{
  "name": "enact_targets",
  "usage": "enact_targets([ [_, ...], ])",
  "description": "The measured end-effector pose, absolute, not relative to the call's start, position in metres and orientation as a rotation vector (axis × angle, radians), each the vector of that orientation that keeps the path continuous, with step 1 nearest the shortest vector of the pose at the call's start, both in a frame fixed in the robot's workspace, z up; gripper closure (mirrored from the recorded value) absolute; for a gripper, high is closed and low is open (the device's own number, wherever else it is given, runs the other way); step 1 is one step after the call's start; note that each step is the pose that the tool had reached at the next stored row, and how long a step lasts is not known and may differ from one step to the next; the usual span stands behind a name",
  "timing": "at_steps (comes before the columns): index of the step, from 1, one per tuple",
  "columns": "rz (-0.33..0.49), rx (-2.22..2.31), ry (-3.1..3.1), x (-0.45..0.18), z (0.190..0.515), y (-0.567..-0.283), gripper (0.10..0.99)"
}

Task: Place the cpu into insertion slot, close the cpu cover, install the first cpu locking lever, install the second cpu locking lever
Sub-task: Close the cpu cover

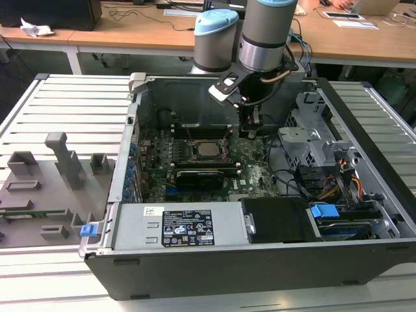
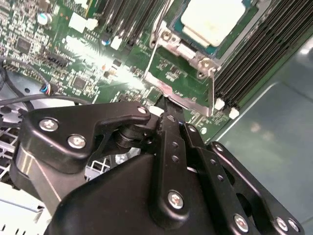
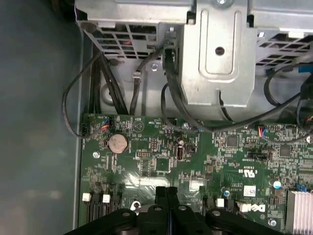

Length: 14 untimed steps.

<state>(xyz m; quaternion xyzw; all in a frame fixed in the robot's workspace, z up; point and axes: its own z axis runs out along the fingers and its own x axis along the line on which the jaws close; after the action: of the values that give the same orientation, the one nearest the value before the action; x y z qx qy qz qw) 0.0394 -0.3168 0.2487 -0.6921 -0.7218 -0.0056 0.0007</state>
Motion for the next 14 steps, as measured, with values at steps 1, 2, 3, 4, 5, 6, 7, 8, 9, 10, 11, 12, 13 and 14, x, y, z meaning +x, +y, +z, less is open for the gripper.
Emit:
enact_targets([
  [1, -0.018, -2.173, -2.266, 0.036, 0.249, -0.317, 0.980],
  [2, -0.018, -2.173, -2.266, 0.034, 0.249, -0.317, 0.980],
  [3, -0.017, -2.173, -2.266, 0.031, 0.249, -0.317, 0.980],
  [4, -0.018, -2.174, -2.266, 0.026, 0.249, -0.317, 0.980],
  [5, -0.018, -2.174, -2.266, 0.022, 0.249, -0.317, 0.980],
  [6, -0.018, -2.174, -2.267, 0.017, 0.249, -0.317, 0.980],
  [7, -0.018, -2.174, -2.266, 0.014, 0.248, -0.317, 0.980],
  [8, -0.018, -2.174, -2.267, 0.011, 0.248, -0.317, 0.980],
  [9, -0.018, -2.174, -2.267, 0.010, 0.248, -0.317, 0.980],
  [10, -0.018, -2.174, -2.267, 0.008, 0.247, -0.317, 0.980],
  [11, -0.018, -2.174, -2.267, 0.007, 0.247, -0.317, 0.980],
  [12, -0.018, -2.174, -2.267, 0.005, 0.246, -0.317, 0.980],
  [13, -0.018, -2.174, -2.267, 0.002, 0.246, -0.317, 0.980],
  [14, -0.018, -2.174, -2.267, -0.001, 0.245, -0.317, 0.980],
])
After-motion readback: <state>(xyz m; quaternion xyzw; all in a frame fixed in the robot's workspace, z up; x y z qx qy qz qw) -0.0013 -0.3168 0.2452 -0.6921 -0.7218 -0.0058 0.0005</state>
